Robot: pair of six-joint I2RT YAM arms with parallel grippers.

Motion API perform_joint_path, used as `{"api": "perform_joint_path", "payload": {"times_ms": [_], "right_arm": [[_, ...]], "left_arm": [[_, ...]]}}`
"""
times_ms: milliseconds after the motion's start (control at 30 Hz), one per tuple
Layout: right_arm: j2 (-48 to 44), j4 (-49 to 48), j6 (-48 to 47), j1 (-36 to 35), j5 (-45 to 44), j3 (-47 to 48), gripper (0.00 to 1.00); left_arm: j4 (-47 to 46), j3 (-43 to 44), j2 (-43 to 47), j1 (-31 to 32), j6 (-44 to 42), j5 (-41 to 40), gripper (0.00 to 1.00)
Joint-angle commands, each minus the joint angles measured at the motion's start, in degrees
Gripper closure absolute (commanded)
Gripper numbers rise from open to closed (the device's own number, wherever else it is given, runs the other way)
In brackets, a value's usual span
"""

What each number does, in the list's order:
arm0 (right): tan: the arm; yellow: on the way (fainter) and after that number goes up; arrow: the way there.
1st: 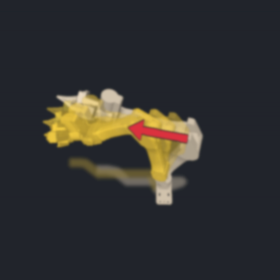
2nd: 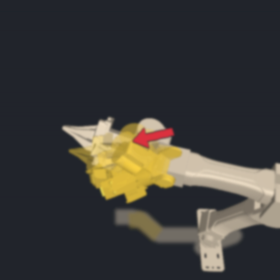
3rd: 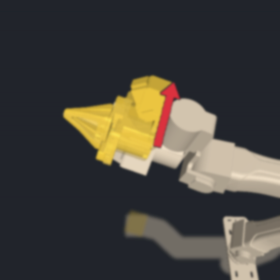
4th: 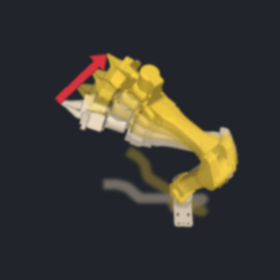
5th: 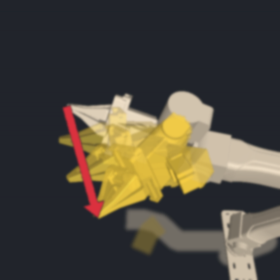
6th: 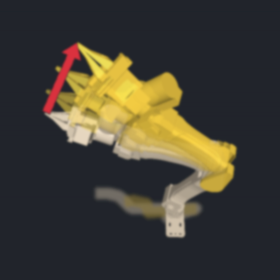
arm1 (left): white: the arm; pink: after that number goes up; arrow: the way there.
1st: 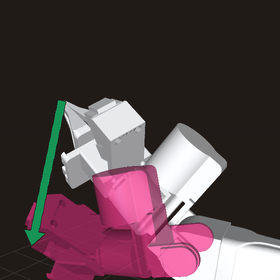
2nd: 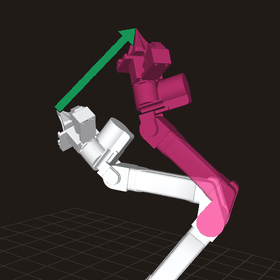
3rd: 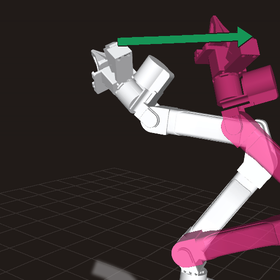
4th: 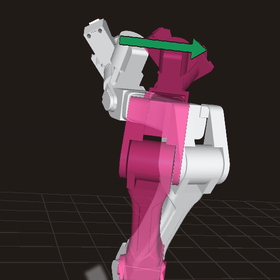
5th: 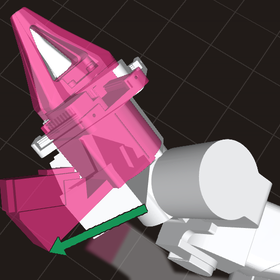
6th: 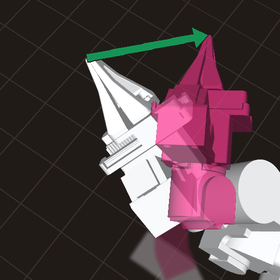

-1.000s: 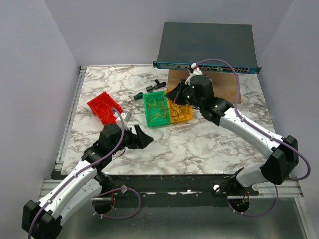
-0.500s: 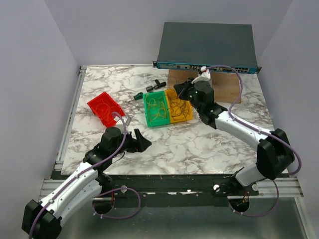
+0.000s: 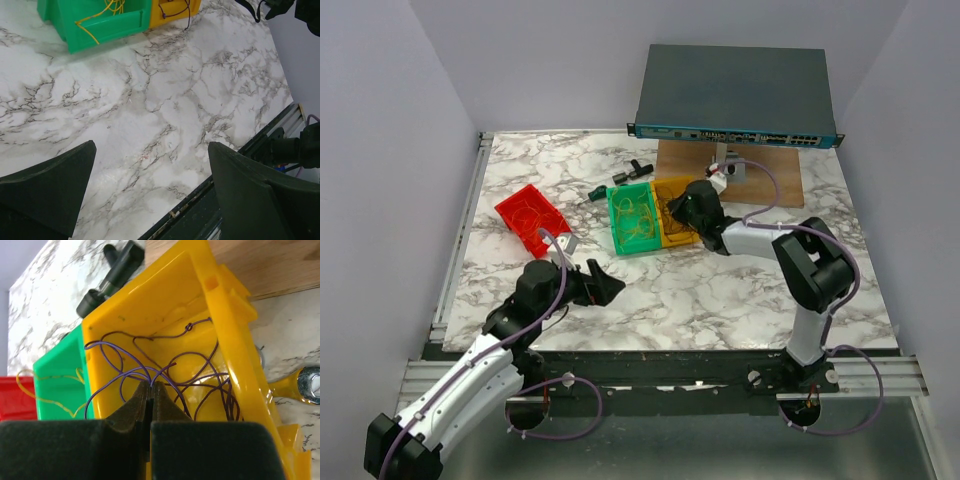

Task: Untangle the cables
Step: Place the cable in the bin.

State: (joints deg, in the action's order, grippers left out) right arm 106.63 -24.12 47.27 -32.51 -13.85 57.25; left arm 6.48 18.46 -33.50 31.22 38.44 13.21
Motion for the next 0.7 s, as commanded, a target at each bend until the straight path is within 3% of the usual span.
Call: {"api": "perform_joint_path", "payload": {"times_ms": [0,200,433,533,600,667], "right_arm": [[3.17,12.48,3.96,0.34,-7.89,7.64,0.99],[10.62,30.07,0.4,-0.41,-12.53,19.58,0.99],[14.31,35.87,-1.35,-2.38,-15.3,23.69,0.94],[11.37,34.27,-4.06,-2.46,-13.31,22.8,0.68],[8.13,32.0,-5.79,-2.46,-12.36,21.13,0.56],[4.71,30.39,-7.36,-2.47,-11.51,19.98,0.53]], "left_arm": [[-0.25,-1.08,3.27,-0.21,-0.72,-2.21,0.01],[-0.95,-1.08,1.74,-0.2,-1.18,-2.11,0.01],[-1.51,-0.64,0.12,-0.22,-1.42,-2.13,0.01],[-1.17,-0.29,0.3,-0.22,-1.6,-2.4,0.01],[-1.08,-0.09,0.36,-0.2,-1.7,-2.77,0.01],[-0.77,0.46,0.28,-0.2,-2.11,-3.14,0.01]]}}
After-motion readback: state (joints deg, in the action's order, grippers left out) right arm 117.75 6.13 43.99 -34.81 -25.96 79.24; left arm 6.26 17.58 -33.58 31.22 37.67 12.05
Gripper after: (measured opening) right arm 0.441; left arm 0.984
